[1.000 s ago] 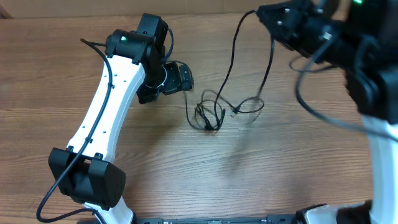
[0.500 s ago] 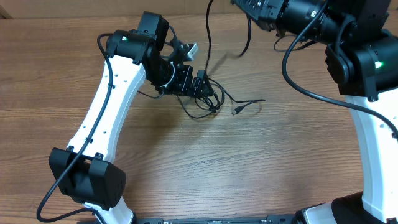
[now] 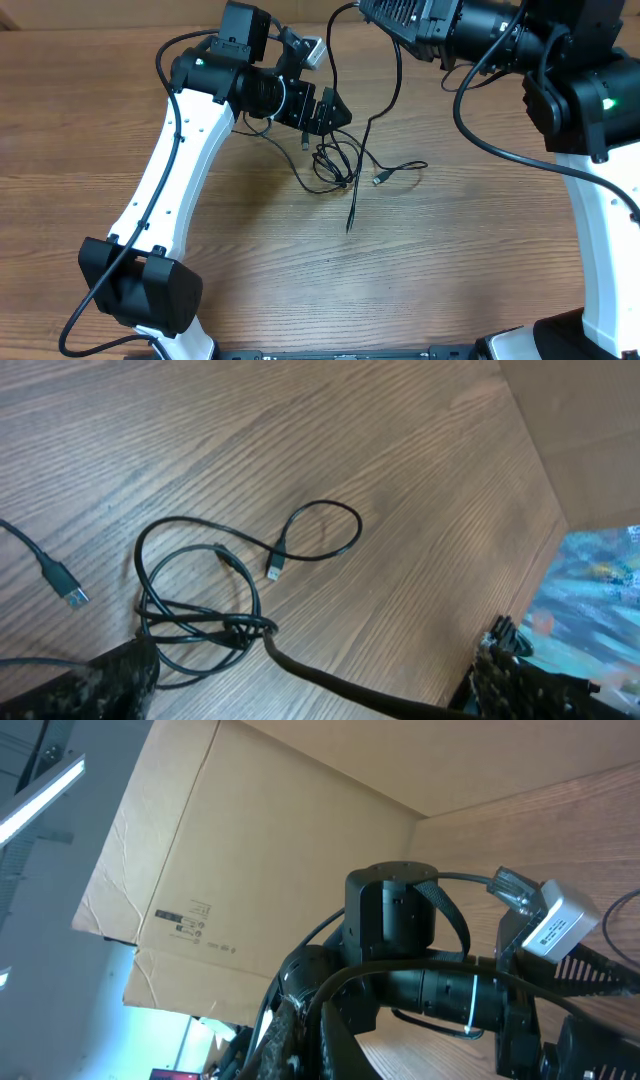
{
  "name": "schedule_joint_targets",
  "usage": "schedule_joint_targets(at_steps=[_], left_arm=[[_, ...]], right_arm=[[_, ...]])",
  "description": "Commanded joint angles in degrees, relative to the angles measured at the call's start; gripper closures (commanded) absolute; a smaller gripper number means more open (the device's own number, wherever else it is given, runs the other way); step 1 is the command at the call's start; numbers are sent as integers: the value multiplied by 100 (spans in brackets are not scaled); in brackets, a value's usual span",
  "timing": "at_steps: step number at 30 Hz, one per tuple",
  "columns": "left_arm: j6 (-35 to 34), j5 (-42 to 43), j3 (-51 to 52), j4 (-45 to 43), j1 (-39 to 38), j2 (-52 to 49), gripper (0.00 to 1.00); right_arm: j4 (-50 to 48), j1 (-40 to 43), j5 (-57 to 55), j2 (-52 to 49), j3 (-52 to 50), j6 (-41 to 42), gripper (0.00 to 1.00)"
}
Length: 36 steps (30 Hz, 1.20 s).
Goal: Untangle cables
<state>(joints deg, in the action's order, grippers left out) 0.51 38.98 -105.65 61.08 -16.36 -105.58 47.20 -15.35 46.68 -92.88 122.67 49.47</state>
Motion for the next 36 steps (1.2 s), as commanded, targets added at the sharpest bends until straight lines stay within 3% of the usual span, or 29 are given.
schedule_joint_targets(at_steps=[1, 7, 16, 21, 24, 26, 29, 32, 36], left_arm=[[-98, 90, 28, -39, 4, 177, 4], [-98, 87, 55, -304, -142, 175, 20], [-208, -382, 55, -455, -323, 175, 95], [-807, -487, 55, -496, -315, 175, 96], [-1010, -457, -61, -455, -284, 179, 96], [-1150, -433, -376, -313, -236, 249, 96], [-1152, -492, -785, -122, -236, 402, 96], [-1130, -520, -1370, 39, -247, 562, 96], [-1126, -789, -1950, 66, -304, 667, 96]], right_arm=[[-33, 4, 96, 92, 107, 0, 96], [-35, 4, 96, 92, 107, 2, 96], [-35, 63, 96, 92, 107, -20, 96], [188, 240, 101, 92, 107, -46, 96], [496, 422, 96, 92, 107, -498, 96], [898, 708, 68, 92, 107, -940, 96], [1475, 1067, -238, 92, 107, -962, 92], [2227, 1504, -922, 92, 107, -1690, 61], [3123, 1700, -1799, 92, 107, -2398, 31]])
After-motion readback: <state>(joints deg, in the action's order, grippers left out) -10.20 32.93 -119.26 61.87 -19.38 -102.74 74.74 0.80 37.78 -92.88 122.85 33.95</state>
